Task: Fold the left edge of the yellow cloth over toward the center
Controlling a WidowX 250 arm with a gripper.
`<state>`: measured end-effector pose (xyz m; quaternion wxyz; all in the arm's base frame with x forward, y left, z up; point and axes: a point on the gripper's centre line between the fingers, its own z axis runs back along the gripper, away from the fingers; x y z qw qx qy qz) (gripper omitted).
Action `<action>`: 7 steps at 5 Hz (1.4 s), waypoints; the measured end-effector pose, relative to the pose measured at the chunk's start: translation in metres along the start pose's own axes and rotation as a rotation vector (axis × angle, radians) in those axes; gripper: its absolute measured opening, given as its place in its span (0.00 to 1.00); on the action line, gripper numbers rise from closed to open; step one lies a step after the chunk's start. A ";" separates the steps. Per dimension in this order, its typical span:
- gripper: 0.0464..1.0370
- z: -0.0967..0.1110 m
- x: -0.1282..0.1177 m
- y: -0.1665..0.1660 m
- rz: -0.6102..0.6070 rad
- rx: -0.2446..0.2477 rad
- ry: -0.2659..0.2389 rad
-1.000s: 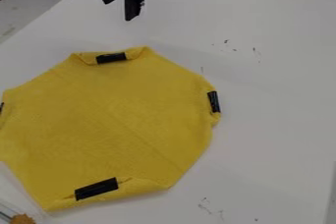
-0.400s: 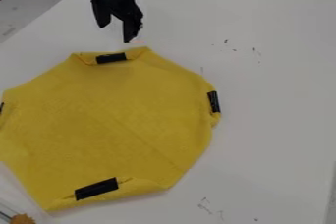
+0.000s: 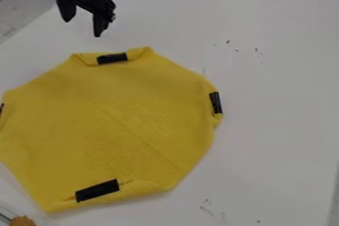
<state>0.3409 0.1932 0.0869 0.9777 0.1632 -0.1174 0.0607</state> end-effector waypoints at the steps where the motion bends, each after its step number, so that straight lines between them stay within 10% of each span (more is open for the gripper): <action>1: 0.96 0.003 -0.052 0.021 0.194 0.005 0.044; 5: 0.96 -0.003 -0.142 0.046 0.541 0.054 0.073; 7: 0.96 -0.047 -0.153 0.063 0.455 -0.053 0.153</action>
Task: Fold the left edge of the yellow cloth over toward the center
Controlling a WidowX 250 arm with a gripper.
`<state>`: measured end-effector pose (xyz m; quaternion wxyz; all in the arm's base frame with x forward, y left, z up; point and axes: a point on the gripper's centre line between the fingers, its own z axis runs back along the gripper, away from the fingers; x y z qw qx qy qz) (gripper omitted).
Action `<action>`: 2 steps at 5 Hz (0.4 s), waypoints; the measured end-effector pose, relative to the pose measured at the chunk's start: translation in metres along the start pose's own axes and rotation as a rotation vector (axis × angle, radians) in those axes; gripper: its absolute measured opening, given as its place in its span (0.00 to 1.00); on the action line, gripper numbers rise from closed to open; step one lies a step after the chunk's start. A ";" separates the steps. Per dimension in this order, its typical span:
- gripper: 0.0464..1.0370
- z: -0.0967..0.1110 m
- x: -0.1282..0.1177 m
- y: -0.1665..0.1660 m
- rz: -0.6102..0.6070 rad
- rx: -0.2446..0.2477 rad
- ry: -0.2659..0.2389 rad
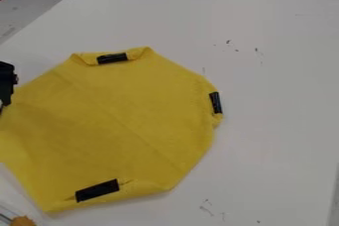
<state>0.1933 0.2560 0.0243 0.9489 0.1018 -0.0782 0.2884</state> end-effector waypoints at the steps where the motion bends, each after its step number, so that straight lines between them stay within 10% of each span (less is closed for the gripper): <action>1: 0.91 -0.015 0.005 0.001 -0.033 -0.037 0.007; 2: 0.66 -0.019 0.011 -0.001 -0.049 -0.060 0.009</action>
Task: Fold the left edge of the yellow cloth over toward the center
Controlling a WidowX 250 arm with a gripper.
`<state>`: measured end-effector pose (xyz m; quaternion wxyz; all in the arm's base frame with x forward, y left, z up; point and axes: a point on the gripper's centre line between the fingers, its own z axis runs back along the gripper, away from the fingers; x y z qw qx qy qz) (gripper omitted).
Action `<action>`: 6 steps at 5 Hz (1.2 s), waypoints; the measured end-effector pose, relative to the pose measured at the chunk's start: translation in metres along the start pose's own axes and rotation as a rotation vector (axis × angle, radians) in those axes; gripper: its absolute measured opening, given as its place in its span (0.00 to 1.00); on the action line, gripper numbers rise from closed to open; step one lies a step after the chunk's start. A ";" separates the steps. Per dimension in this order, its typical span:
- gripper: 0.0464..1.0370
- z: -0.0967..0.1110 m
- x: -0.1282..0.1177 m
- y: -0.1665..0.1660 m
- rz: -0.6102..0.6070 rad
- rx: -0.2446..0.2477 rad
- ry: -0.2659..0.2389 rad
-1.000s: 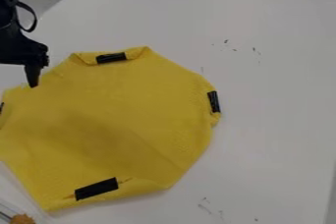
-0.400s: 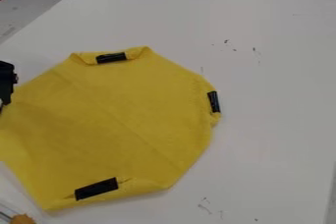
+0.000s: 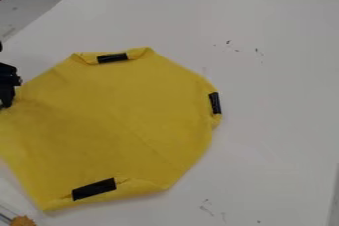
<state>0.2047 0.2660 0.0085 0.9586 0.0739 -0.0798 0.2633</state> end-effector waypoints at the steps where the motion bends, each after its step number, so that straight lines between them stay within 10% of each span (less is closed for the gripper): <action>1: 0.39 -0.001 0.002 -0.001 -0.016 -0.004 0.002; 3: 0.03 0.018 0.001 -0.008 -0.050 0.051 0.027; 6: 0.01 0.069 0.027 -0.079 -0.148 0.127 -0.018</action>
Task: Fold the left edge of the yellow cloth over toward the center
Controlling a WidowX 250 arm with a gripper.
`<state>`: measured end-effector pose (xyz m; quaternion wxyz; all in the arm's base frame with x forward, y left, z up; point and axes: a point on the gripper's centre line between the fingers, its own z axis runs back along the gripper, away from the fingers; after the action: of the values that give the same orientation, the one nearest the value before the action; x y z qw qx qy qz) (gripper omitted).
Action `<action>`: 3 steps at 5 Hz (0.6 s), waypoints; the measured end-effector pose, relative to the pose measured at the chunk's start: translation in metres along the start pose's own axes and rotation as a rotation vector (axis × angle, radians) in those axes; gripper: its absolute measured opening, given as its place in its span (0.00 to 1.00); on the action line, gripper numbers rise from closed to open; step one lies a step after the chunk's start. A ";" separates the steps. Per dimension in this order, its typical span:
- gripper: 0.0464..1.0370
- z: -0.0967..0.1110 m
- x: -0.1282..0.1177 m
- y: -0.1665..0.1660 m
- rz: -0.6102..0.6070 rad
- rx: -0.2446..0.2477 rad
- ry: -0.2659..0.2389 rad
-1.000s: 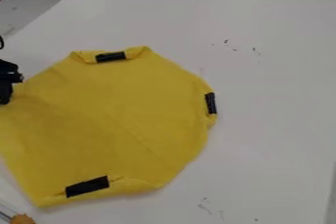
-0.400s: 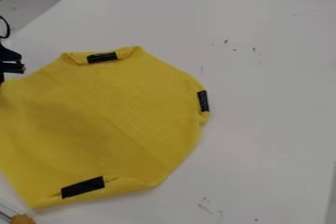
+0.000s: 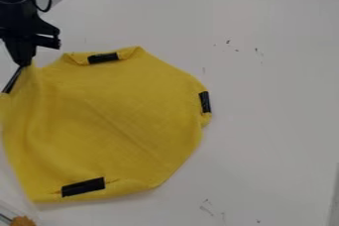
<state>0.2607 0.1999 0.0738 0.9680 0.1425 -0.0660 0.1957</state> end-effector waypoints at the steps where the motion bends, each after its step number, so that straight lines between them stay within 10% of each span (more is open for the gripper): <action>1: 0.01 0.004 0.007 -0.034 0.007 -0.054 -0.019; 3: 0.01 -0.026 0.017 -0.091 -0.060 -0.229 0.034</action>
<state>0.3142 0.1337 0.0296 0.9843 0.0295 -0.0673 0.1604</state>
